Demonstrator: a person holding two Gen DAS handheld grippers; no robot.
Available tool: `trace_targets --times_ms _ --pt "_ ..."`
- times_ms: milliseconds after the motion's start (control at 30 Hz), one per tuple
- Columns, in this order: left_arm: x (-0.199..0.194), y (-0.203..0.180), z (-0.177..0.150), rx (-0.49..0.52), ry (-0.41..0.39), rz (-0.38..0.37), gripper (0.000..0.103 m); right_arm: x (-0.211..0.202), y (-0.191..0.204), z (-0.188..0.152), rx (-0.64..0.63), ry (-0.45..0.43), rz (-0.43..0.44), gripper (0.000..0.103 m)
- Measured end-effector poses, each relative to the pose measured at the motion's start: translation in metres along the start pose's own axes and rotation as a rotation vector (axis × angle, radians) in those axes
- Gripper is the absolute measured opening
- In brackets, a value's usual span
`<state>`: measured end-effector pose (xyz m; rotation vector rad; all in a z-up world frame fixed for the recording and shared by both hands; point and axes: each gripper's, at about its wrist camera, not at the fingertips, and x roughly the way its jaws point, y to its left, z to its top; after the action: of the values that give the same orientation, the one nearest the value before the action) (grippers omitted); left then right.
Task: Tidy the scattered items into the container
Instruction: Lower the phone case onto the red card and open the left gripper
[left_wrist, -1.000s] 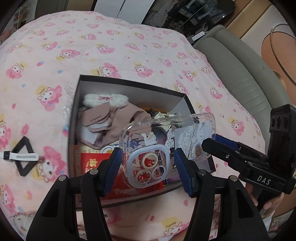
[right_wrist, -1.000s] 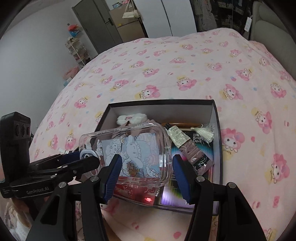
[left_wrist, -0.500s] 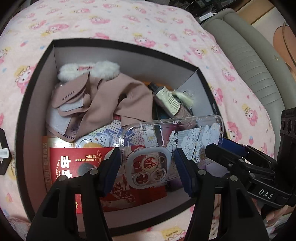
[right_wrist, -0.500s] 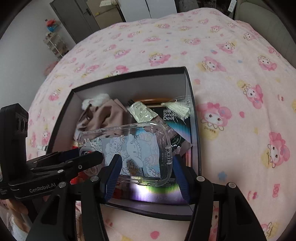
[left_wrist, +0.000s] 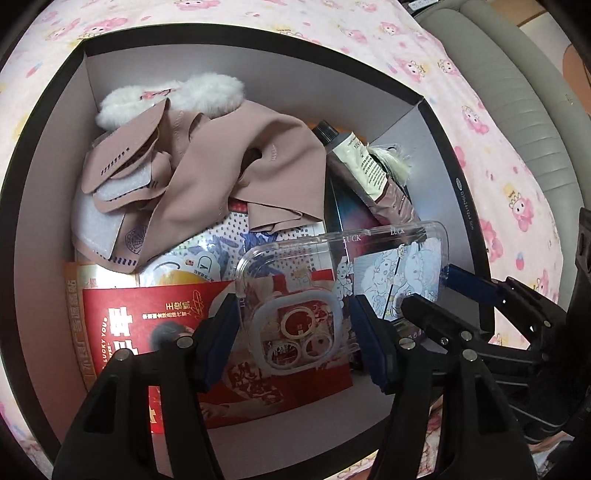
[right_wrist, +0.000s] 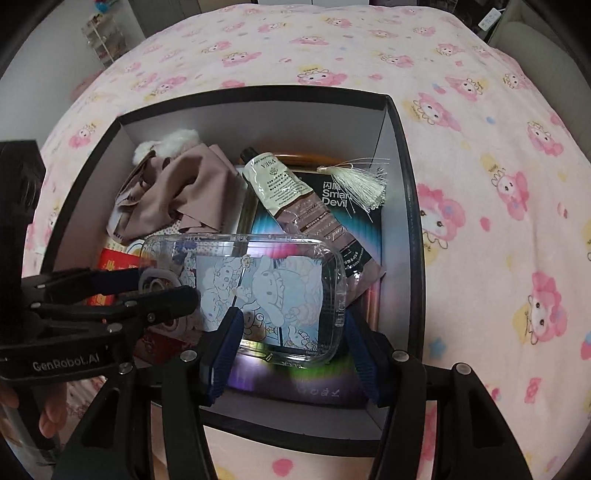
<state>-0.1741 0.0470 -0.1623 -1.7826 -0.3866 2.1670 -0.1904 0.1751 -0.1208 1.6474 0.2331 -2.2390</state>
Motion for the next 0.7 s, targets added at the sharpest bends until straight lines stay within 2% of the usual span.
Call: trace_targets --times_ms 100,233,300,367,467,600,700 --pt "0.0 -0.008 0.001 0.029 0.001 0.024 0.061 -0.003 -0.001 0.0 0.001 -0.006 -0.002 0.054" --pt "-0.011 -0.004 -0.001 -0.014 -0.057 -0.043 0.06 -0.021 -0.009 0.001 0.048 -0.097 0.023 0.054" --pt "-0.013 0.001 0.0 -0.055 -0.083 -0.014 0.059 -0.031 -0.011 0.003 0.057 -0.161 0.026 0.054" --pt "-0.009 0.002 0.001 -0.071 -0.076 0.025 0.058 -0.034 -0.012 0.006 0.059 -0.186 0.047 0.054" --pt "-0.002 0.002 0.002 -0.067 -0.035 0.024 0.056 -0.024 -0.011 0.012 0.06 -0.146 0.081 0.054" --pt "0.006 -0.014 0.003 -0.016 -0.015 0.024 0.054 -0.012 -0.01 0.014 0.079 -0.086 -0.008 0.053" --pt "0.011 -0.019 0.006 -0.019 -0.003 -0.009 0.052 -0.013 -0.017 0.012 0.12 -0.078 0.014 0.048"
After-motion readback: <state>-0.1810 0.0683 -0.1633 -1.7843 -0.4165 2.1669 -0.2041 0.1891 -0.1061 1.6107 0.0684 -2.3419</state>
